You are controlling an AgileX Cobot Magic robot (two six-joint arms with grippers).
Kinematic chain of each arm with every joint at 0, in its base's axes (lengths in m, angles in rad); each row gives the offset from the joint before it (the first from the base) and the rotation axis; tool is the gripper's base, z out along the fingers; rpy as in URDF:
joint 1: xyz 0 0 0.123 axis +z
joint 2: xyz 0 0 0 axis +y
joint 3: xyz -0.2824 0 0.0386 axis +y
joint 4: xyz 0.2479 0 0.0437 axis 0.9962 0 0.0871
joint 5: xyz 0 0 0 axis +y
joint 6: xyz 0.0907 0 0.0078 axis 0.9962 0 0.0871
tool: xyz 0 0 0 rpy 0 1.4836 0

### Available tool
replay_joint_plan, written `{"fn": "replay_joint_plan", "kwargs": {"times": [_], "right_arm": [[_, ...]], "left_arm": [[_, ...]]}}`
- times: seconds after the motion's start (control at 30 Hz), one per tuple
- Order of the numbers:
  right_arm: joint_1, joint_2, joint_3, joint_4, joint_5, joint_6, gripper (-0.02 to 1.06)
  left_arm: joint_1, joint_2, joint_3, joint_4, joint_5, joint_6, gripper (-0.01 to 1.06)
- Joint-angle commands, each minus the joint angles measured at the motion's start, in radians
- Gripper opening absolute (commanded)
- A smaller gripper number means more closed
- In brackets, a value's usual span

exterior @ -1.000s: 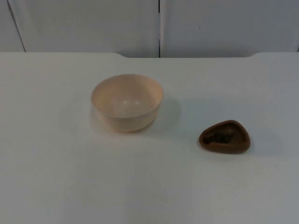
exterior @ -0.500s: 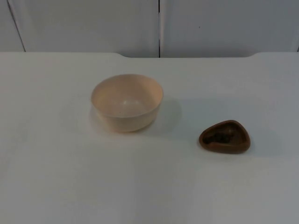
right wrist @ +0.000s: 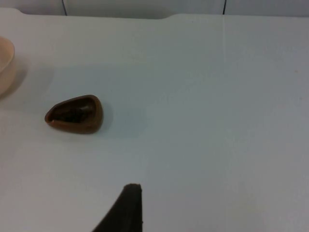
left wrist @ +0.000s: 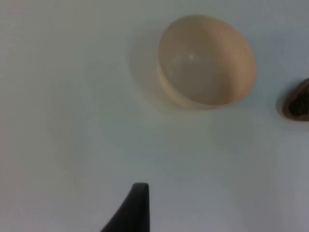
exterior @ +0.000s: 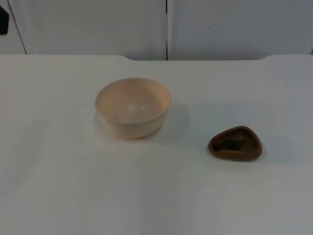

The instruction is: Pick up the bowl with the left hand and pour the coffee beans from the cup into the bowl with the right hand.

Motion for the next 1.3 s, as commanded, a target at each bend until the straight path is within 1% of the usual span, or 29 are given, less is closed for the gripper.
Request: {"fn": "replay_joint_plan", "kwargs": {"times": [0.0, 0.17, 0.37, 0.57, 0.63, 0.77, 0.87, 0.93, 0.97, 1.03, 1.07, 1.13, 1.23, 1.27], "right_arm": [[-0.005, -0.003, 0.0, 0.001, -0.005, 0.0, 1.05], [-0.005, -0.003, 0.0, 0.001, -0.005, 0.0, 1.05], [-0.005, -0.003, 0.0, 0.001, -0.005, 0.0, 1.05], [-0.005, -0.003, 0.0, 0.001, -0.005, 0.0, 1.05], [-0.005, -0.003, 0.0, 0.001, -0.005, 0.0, 1.05], [-0.005, -0.003, 0.0, 0.001, -0.005, 0.0, 1.05], [-0.005, -0.003, 0.0, -0.001, -0.005, -0.001, 1.05], [-0.005, -0.003, 0.0, -0.001, -0.005, -0.001, 1.05], [-0.005, -0.003, 0.0, -0.001, -0.005, 0.002, 1.05], [-0.005, -0.003, 0.0, -0.001, -0.005, 0.002, 1.05], [-0.005, -0.003, 0.0, -0.001, -0.005, 0.002, 1.05], [-0.005, -0.003, 0.0, -0.001, -0.005, 0.002, 1.05], [-0.005, -0.003, 0.0, -0.001, -0.005, 0.002, 1.05], [-0.005, -0.003, 0.0, -0.001, -0.005, 0.002, 1.05]], "left_arm": [[-0.006, 0.033, -0.007, -0.042, 0.001, 0.026, 0.97], [-0.006, 0.099, -0.007, -0.108, 0.019, 0.084, 0.97], [-0.006, 0.142, -0.007, -0.122, 0.019, 0.107, 0.97], [-0.006, 0.18, -0.007, -0.194, 0.015, 0.165, 0.97], [-0.006, 0.195, -0.007, -0.192, -0.002, 0.169, 0.97], [-0.01, 0.215, -0.007, -0.192, -0.006, 0.169, 0.97], [-0.058, 0.236, -0.007, -0.192, -0.034, 0.172, 0.97], [-0.072, 0.239, -0.007, -0.192, -0.044, 0.172, 0.97], [-0.112, 0.255, -0.007, -0.185, -0.093, 0.177, 0.97], [-0.15, 0.28, -0.007, -0.177, -0.144, 0.171, 0.97], [-0.15, 0.28, -0.007, -0.177, -0.144, 0.171, 0.97], [-0.167, 0.308, -0.007, -0.177, -0.173, 0.162, 0.97], [-0.167, 0.358, -0.012, -0.172, -0.224, 0.15, 0.97], [-0.167, 0.358, -0.012, -0.172, -0.224, 0.15, 0.97]]}}
